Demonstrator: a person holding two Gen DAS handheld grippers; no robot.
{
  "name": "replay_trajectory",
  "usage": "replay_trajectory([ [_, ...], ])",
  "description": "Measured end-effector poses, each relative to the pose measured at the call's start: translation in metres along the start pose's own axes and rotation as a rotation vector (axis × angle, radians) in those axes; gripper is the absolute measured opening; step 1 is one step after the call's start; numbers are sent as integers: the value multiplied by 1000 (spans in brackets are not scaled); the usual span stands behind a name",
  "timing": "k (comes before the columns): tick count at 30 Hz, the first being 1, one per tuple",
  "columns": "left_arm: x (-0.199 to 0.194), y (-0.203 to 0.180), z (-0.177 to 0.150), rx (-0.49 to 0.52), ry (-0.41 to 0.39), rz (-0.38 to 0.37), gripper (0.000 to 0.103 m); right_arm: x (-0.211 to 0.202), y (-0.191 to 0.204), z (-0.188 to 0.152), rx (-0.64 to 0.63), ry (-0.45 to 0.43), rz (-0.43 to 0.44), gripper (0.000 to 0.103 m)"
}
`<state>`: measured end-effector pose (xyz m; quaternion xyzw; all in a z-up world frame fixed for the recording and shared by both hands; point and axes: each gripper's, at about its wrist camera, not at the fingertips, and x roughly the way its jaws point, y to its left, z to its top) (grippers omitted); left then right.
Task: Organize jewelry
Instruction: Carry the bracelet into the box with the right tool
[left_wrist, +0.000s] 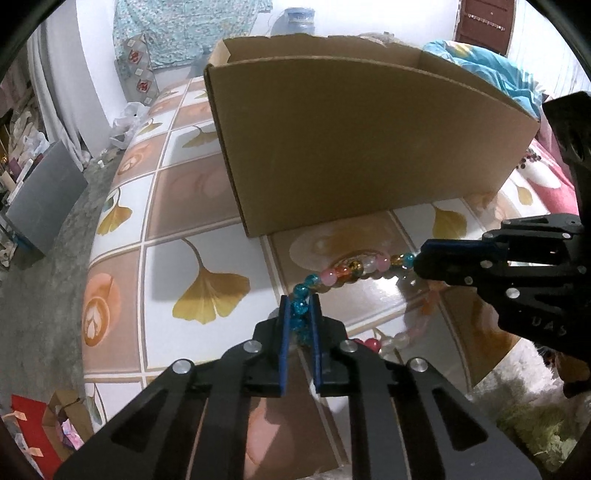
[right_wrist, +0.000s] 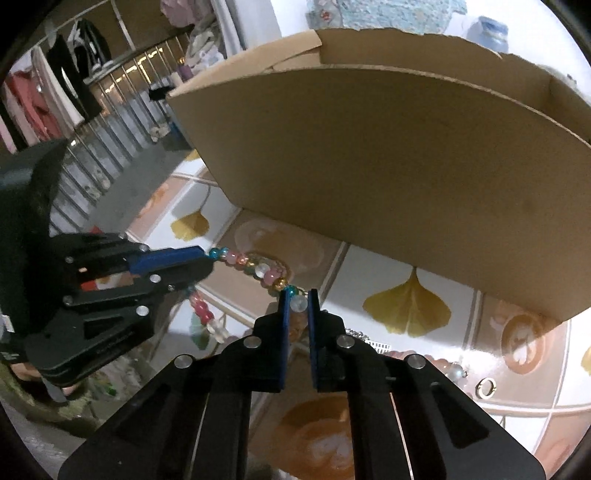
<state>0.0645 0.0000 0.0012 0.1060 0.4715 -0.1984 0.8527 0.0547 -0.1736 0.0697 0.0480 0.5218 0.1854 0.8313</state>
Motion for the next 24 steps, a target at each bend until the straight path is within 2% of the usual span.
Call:
replay_trajectory([
  [9,-35,-7,4,-11,-65,-37,9,-30,0,-1,34,-63,63,7],
  [15,-77,-14,12,-7,-136,-71,9,-66,6,1,38,-137,87,7],
  [19,-111,-16,29,-5,-204,-125,9,-94,12,13,17,-206,99,7],
  [24,-141,-19,67,29,-301,-167,9,-125,13,51,-42,-288,125,7],
])
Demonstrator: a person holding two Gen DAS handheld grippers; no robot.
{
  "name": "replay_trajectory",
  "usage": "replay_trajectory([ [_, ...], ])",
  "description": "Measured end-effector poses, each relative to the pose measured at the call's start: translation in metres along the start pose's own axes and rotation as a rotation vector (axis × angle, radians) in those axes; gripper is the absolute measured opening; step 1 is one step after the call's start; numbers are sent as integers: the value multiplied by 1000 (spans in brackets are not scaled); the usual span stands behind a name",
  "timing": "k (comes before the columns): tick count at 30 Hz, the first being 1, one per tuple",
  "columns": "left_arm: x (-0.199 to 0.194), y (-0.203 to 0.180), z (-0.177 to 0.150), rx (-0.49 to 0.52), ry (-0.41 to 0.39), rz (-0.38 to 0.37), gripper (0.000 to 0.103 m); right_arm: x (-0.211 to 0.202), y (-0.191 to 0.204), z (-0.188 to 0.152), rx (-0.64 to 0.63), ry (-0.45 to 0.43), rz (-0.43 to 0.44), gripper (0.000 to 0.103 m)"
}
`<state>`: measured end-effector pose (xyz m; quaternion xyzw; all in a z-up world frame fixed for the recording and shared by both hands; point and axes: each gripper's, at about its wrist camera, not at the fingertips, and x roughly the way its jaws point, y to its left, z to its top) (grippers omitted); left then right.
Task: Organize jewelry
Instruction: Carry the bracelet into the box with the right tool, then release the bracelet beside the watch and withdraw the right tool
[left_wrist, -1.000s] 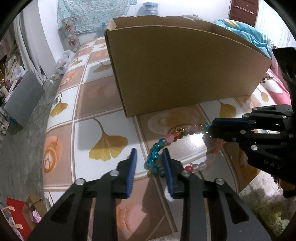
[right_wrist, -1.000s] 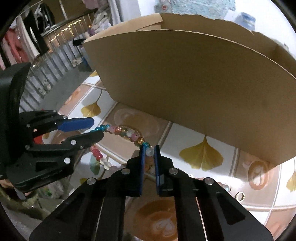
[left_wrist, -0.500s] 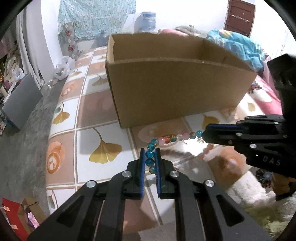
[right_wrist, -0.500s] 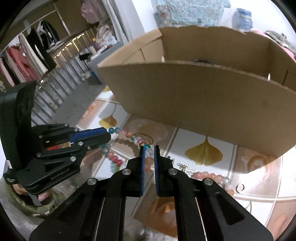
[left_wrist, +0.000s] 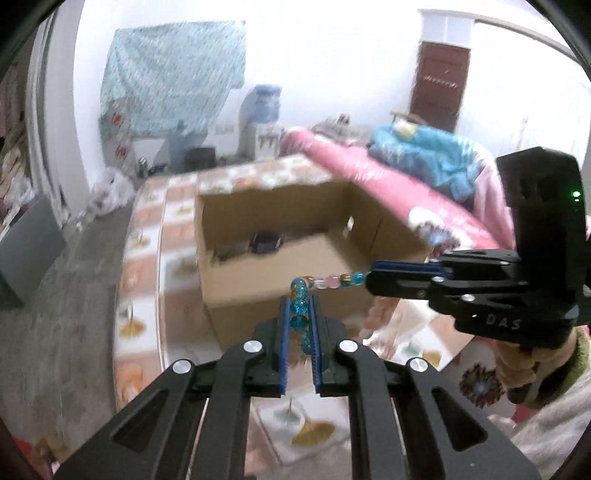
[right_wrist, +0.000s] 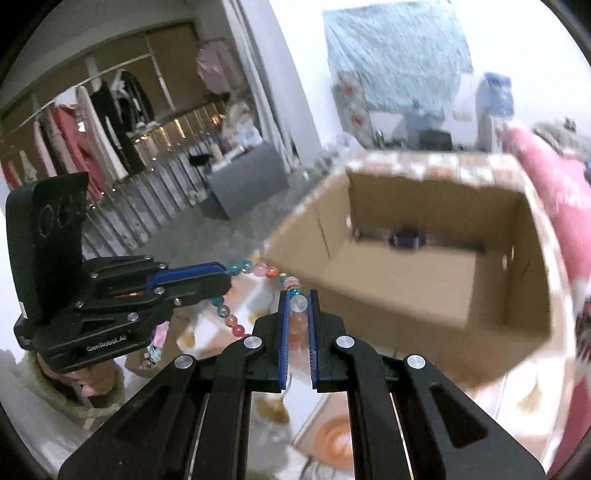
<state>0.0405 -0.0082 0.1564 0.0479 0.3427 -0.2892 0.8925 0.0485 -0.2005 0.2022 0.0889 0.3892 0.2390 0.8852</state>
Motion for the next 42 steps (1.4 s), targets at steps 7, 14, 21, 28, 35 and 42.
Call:
replay_trajectory([
  [7,51,18,59,17,54,0,9,46,-48,71,93,123,80,7],
  [14,134,42,70,36,256,44,9,139,-104,87,273,417,118,7],
  [21,172,46,63,94,364,95,12,189,-125,82,323,560,97,12],
  [28,156,64,69,44,311,114,22,191,-141,79,378,564,117,12],
  [35,103,75,75,-25,202,139,29,143,-144,93,381,467,92,21],
  [42,37,61,64,-50,89,144,54,49,-119,100,308,283,60,33],
])
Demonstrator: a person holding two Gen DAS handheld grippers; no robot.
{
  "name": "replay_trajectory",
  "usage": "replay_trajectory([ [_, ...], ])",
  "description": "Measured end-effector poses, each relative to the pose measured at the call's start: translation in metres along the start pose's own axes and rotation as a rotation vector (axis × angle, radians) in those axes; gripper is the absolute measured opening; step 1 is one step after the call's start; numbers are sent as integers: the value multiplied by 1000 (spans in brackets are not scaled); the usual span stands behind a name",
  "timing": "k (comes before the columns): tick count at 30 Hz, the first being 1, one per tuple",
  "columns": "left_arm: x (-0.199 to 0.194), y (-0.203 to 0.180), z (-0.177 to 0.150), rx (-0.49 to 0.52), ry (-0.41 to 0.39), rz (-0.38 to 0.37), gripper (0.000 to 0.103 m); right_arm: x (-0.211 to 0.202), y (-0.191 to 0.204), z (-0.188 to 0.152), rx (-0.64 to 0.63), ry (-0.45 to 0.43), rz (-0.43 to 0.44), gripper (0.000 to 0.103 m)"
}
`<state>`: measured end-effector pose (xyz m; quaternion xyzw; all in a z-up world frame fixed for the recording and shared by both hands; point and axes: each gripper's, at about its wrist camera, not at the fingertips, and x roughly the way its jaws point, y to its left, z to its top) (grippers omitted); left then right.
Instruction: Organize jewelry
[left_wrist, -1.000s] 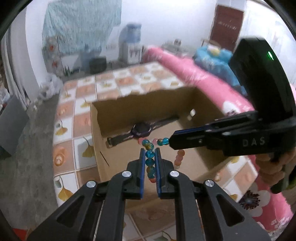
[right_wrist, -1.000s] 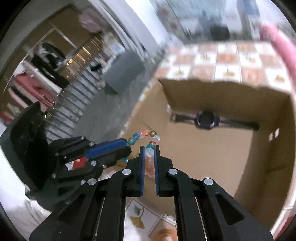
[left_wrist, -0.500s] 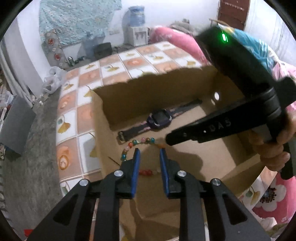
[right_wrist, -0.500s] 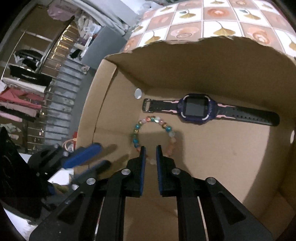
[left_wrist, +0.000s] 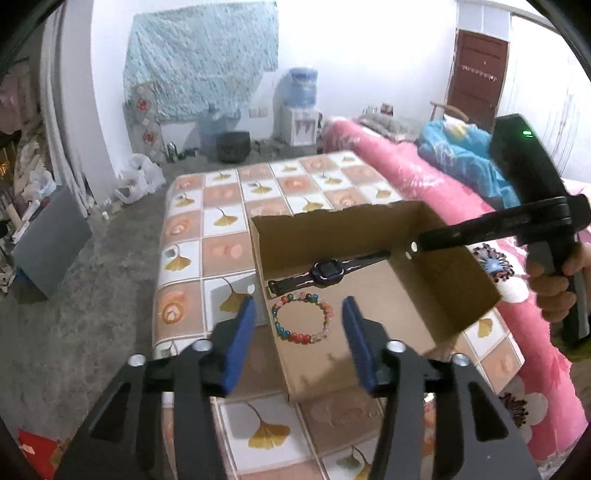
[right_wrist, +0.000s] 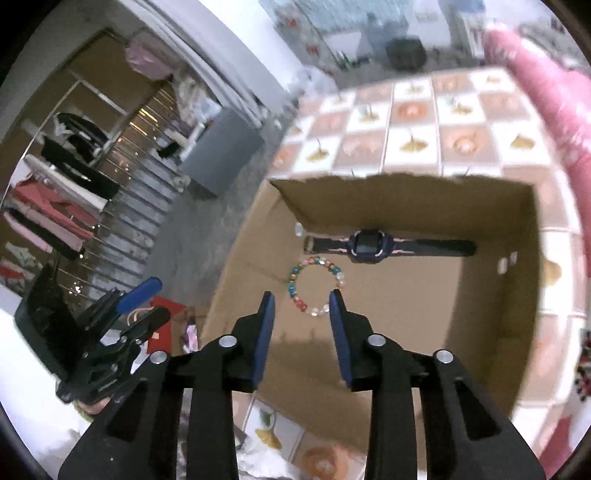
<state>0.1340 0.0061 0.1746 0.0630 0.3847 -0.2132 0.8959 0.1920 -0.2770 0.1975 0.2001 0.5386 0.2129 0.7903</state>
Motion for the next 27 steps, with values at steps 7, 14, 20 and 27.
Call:
replay_trajectory([
  [7,-39,-11,-46,-19,-34,-1,68,-56,17,-66,-44,-87,44,36],
  [14,2,-31,-78,-23,68,-11,70,-23,-14,-116,92,10,57,33],
  [20,48,-40,-77,-15,124,19,70,-2,-51,-111,181,0,-9,28],
  [27,54,-23,-59,-90,57,63,70,-11,-75,-101,231,-96,12,28],
])
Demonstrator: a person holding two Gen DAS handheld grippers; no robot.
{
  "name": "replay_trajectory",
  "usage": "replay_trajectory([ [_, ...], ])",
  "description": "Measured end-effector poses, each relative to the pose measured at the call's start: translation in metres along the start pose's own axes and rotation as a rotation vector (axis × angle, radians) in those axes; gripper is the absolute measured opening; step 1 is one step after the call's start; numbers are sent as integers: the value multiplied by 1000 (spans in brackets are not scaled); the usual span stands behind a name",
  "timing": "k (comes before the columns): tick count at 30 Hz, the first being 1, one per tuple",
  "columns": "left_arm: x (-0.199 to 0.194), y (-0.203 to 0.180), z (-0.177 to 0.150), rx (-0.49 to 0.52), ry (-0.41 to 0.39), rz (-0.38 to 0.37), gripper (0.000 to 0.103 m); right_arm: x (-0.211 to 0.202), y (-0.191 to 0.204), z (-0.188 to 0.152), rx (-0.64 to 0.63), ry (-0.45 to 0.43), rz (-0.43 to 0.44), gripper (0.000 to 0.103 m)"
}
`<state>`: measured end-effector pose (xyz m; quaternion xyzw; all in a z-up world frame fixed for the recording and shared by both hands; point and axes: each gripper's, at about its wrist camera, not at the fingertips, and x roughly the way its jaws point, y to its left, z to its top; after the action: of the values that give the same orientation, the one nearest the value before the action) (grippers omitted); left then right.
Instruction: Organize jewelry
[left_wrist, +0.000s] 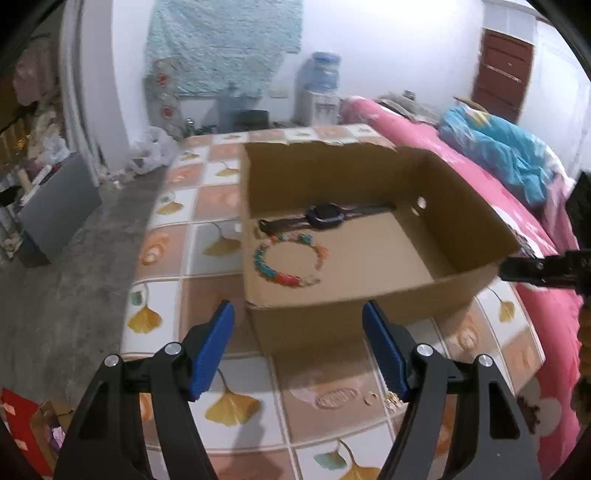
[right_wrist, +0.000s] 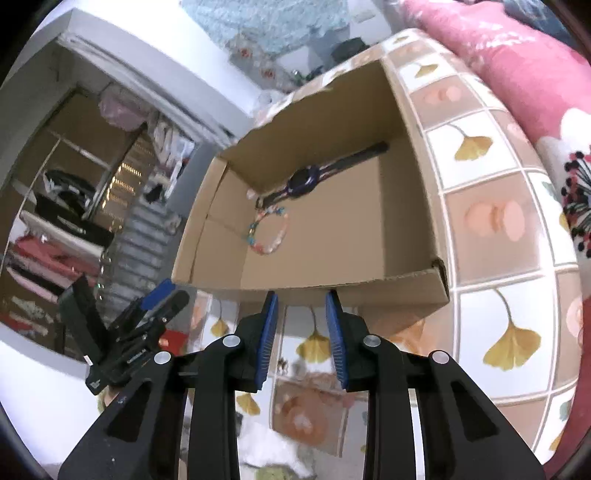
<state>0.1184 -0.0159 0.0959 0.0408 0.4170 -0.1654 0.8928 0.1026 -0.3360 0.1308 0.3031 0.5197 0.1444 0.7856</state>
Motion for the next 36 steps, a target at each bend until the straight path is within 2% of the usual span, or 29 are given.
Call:
replay_trajectory([
  [3,-4,5,-9,-31,11,-22,70,-9,-4,-9,-7,-15,-16,32],
  [5,-10,3,-24,-20,21,-16,73,-21,-8,-23,-29,-32,-59,42],
  [8,-13,1,-50,-8,41,-1,79,-37,-17,-47,-83,-78,-188,53],
  [10,-7,-2,-65,-2,74,6,80,-40,-20,-70,-134,-109,-310,56],
  [13,16,-11,-87,20,156,26,80,-26,-28,-91,-189,-98,-466,57],
  [16,32,-19,-97,57,191,71,80,-11,-35,-97,-176,-91,-522,58],
  [18,41,-25,-101,90,203,107,81,-2,-35,-99,-199,-99,-552,64],
  [20,44,-29,-104,115,188,135,87,8,-35,-99,-237,-97,-612,68],
  [22,45,-29,-105,114,186,140,94,14,-38,-101,-248,-76,-629,70],
  [24,45,-25,-106,97,190,138,98,23,-40,-103,-254,-58,-642,76],
  [26,45,-19,-106,61,192,119,98,28,-38,-105,-285,-55,-675,89],
  [28,47,-15,-108,26,199,102,98,32,-38,-105,-288,-42,-681,95],
  [30,48,-11,-107,-4,205,86,98,31,-40,-105,-269,-29,-667,95],
  [36,47,-9,-108,17,178,74,98,32,-43,-100,-271,4,-652,95],
])
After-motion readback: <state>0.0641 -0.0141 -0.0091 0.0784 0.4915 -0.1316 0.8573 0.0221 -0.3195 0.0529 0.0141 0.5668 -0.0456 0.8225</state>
